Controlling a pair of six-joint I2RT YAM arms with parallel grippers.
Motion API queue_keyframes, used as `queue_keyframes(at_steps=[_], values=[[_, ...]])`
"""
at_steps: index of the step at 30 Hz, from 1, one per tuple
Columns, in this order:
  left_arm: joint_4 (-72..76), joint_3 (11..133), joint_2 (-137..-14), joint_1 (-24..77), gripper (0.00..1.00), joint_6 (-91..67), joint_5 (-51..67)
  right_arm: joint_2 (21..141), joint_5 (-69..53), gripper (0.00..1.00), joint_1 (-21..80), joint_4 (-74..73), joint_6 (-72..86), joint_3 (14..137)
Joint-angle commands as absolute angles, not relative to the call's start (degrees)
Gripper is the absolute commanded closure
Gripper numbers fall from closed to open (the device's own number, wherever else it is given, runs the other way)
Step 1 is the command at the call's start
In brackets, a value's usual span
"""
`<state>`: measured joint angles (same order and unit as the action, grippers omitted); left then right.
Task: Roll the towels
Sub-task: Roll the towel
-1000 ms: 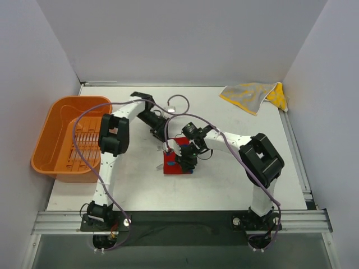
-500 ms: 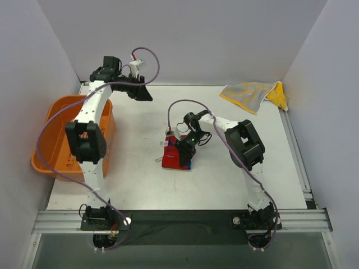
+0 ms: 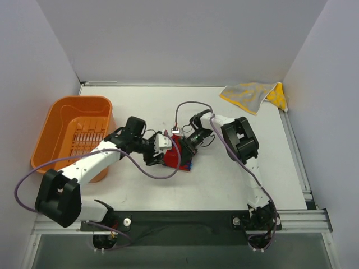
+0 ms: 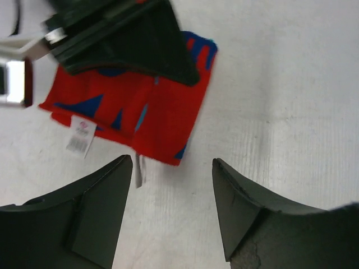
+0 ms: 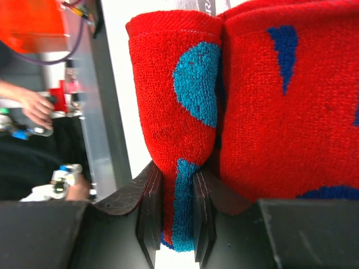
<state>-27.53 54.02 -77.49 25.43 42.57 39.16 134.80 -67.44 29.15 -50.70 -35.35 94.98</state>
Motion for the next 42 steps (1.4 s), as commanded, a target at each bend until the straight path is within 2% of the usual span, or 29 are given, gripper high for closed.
queue_keyframes(at_steps=[1,10,16,20,21,23,24,27,28,30,33,34,36,37,42], values=[[-19.26,51.33,-77.86,31.45,0.3,54.58,35.25,136.58,-72.07,1.0,28.48,-56.69,-35.68,96.77],[-16.61,53.61,-89.11,35.5,0.3,60.2,37.53,137.2,-71.72,1.0,27.6,-57.48,-36.39,96.59],[-16.52,55.1,-95.88,37.7,0.33,63.98,33.69,138.16,-71.37,0.98,26.81,-57.48,-35.86,97.56],[-22.29,59.83,-100.18,38.93,0.42,65.3,31.11,138.69,-70.05,0.94,26.72,-57.57,-34.9,99.14],[-24.67,61.16,-100.8,39.11,0.52,65.04,31.2,138.95,-69.53,0.93,26.63,-57.66,-34.46,99.66],[-29.94,63.36,-102.12,39.64,0.62,64.69,30.5,139.04,-68.12,0.87,26.11,-57.57,-33.23,100.98],[-31.28,64.67,-102.39,39.64,0.7,63.73,30.41,138.96,-67.59,0.85,25.93,-57.57,-32.87,101.42],[-37.51,67.22,-102.92,39.99,0.77,60.75,30.5,138.78,-65.13,0.76,24.09,-57.57,-30.15,104.84],[-39.36,67.85,-103.27,40.08,0.8,59.95,30.5,138.61,-64.95,0.68,23.47,-57.57,-29.02,107.46],[-44.37,68.9,-104.5,39.99,0.84,57.67,30.59,137.91,-63.55,0.59,21.19,-57.48,-26.99,109.76],[-47.63,68.73,-105.38,39.2,0.86,55.56,31.81,134.04,-62.58,0.33,18.11,-57.3,-26.28,110.13],[-47.98,68.82,-105.73,38.59,0.86,54.94,32.25,131.86,-62.14,0.19,17.24,-57.3,-26.02,109.95],[-49.83,69.87,-106.43,38.06,0.85,53.62,32.95,129.21,-61.88,0.17,14.34,-57.04,-25.58,108.29],[-50.79,72.31,-107.91,37.27,0.85,53.27,33.74,126.68,-61.61,0.12,13.46,-56.87,-25.4,107.5],[-58.53,83.3,-116.09,33.32,0.83,48.53,38.58,117.35,-57.41,0.13,8.97,-53.8,-24.44,99.7]])
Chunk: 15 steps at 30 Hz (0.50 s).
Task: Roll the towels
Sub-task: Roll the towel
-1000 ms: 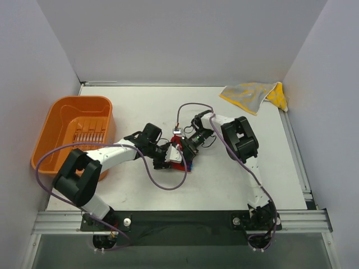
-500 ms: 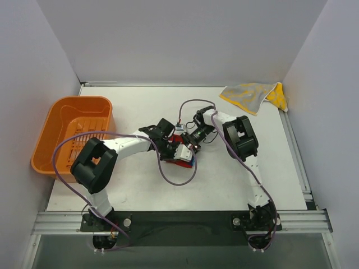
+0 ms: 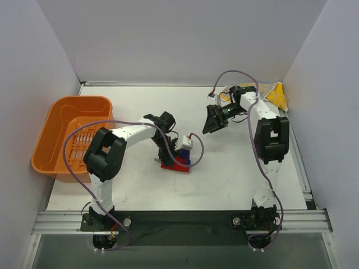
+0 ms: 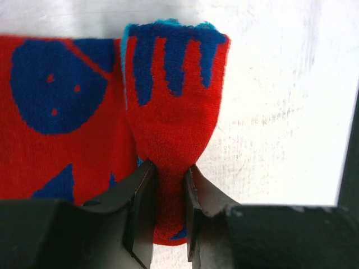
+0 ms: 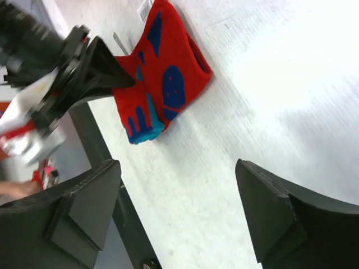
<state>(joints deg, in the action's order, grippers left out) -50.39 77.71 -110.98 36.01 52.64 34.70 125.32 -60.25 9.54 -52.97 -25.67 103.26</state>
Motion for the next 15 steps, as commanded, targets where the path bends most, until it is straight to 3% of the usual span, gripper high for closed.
queue_keyframes(at_steps=[1,9,15], values=[[-59.75,85.41,-119.84,32.53,0.83,47.65,40.85,114.03,-56.35,0.16,8.62,-52.14,-23.74,98.28],[-80.05,108.86,-137.62,24.44,0.77,50.71,50.1,91.08,-44.66,0.34,8.87,-31.66,-16.97,74.21],[-89.55,116.98,-145.98,22.94,0.75,54.4,52.21,79.81,-39.73,0.32,19.84,-20.13,-23.0,60.13]])
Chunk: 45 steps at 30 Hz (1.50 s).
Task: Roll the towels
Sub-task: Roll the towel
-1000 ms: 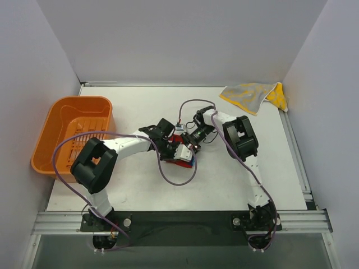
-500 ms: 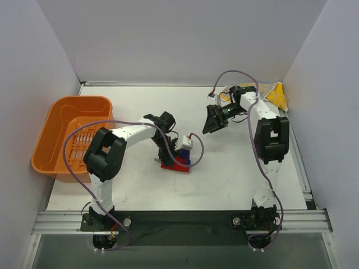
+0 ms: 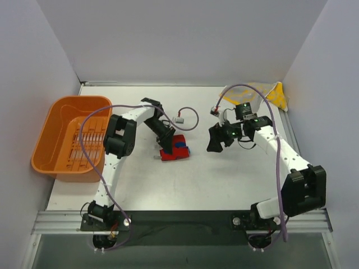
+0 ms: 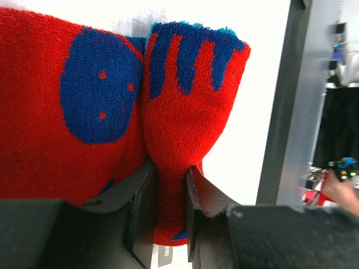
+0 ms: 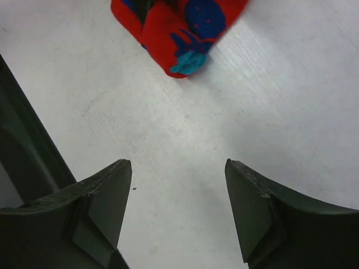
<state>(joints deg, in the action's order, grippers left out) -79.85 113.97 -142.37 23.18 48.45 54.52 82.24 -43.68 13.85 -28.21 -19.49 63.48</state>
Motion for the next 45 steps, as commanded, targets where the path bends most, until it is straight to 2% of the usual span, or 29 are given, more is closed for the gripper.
queue_keyframes(at_steps=[1,2,9,13,17,20,21,23,24,26,27,28,32,33,36,40,45], values=[[-89.91,117.16,-146.6,22.94,0.74,54.75,52.03,79.46,-38.86,0.31,21.95,-18.13,-24.59,59.16],[-89.91,116.98,-146.78,22.94,0.73,55.02,52.03,79.54,-37.98,0.31,25.89,-16.37,-25.74,57.5],[-90.26,116.46,-147.3,22.85,0.71,55.72,51.15,85.5,-32.87,0.2,34.71,4.29,-37.35,51.68],[-89.13,114.62,-146.34,22.76,0.69,55.46,51.15,91.48,-33.14,0.2,36.38,10.44,-42.35,53.0],[-87.89,113.38,-145.99,22.68,0.68,55.28,51.15,96.67,-33.31,0.23,37.88,11.25,-47.01,54.58],[-87.54,113.12,-146.07,22.59,0.68,55.28,50.54,98.61,-35.15,0.36,38.84,8.62,-47.64,55.72],[-87.45,113.12,-146.07,22.59,0.67,55.28,50.36,99.66,-35.42,0.47,39.2,7.57,-47.55,55.98],[-86.66,112.76,-145.9,22.33,0.67,54.67,50.36,100.37,-35.68,0.58,39.81,6.59,-46.15,56.42],[-86.57,112.85,-145.81,22.24,0.67,54.58,50.45,100.89,-36.03,0.7,39.9,6.42,-44.58,56.77],[-85.52,112.41,-145.29,21.89,0.65,53.79,50.8,101.86,-36.65,0.83,39.9,3.44,-43.77,58.61],[-84.91,112.06,-145.02,21.88,0.64,53.35,50.89,102.65,-36.91,0.95,39.82,2.38,-43.33,59.06],[-82.99,111.71,-144.06,21.71,0.63,52.74,51.58,102.74,-37.0,1.0,39.9,0.2,-43.16,59.58],[-78.58,109.86,-141.25,19.78,0.55,49.14,54.22,103.27,-40.07,1.0,39.29,-9.81,-42.89,63.18],[-78.23,110.04,-140.81,19.34,0.48,48.78,54.84,104.05,-41.47,1.0,39.03,-15.59,-42.63,65.98],[-74.89,108.82,-138.09,17.41,0.41,45.89,56.6,105.64,-43.33,1.0,38.15,-22.74,-39.04,69.25],[-63.41,103.02,-130.46,14.6,0.37,38.79,56.69,109.24,-45.17,1.0,36.92,-30.31,-33.67,75.57],[-53.01,97.83,-121.31,11.61,0.37,32.0,54.24,113.98,-50.27,1.0,33.49,-33.92,-26.91,78.13]])
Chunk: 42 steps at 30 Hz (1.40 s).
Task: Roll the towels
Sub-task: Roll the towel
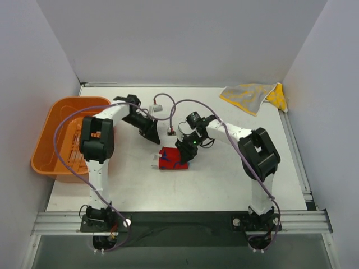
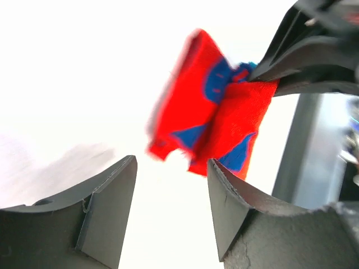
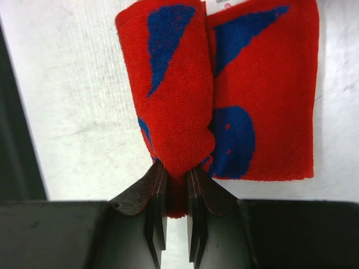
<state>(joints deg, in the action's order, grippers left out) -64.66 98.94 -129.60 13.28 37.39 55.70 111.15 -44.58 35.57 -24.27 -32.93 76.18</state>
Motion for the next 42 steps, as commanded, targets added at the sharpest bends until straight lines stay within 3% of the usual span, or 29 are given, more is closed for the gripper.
queue_keyframes(at_steps=[1,10,14,18,24,31,35,38,39,42], values=[[-50.3,96.52,-119.98,10.64,0.37,30.08,53.97,114.69,-50.88,1.0,33.05,-34.27,-26.46,78.57],[-34.21,82.81,-101.79,7.91,0.35,25.65,46.32,123.57,-55.28,1.0,29.71,-39.11,-23.12,84.9],[-32.52,74.46,-94.06,11.85,0.31,32.76,43.35,127.52,-57.12,1.0,28.74,-41.21,-21.1,88.15],[-31.03,63.93,-87.64,22.2,0.28,41.65,36.4,132.18,-59.06,1.0,27.86,-44.73,-19.6,91.75],[-16.74,51.87,-83.41,34.35,0.22,50.18,22.0,134.91,-60.56,1.0,26.81,-45.88,-19.16,93.43],[-13.19,49.75,-88.41,38.41,0.21,52.46,18.99,137.11,-61.61,1.0,26.54,-48.25,-20.04,95.27],[-11.34,48.52,-89.91,40.25,0.26,55.1,18.02,137.63,-61.08,1.0,26.37,-48.87,-20.22,95.71],[-14.92,49.83,-91.31,40.69,0.46,56.16,19.94,137.29,-60.38,0.99,25.84,-48.96,-19.34,96.15],[-18.94,51.92,-92.28,40.61,0.62,55.73,20.56,136.94,-59.77,0.97,25.4,-49.04,-19.16,96.41],[-27.38,56.58,-95.0,40.08,0.76,53.8,22.31,134.65,-57.05,0.8,24.35,-48.78,-18.46,97.03]])
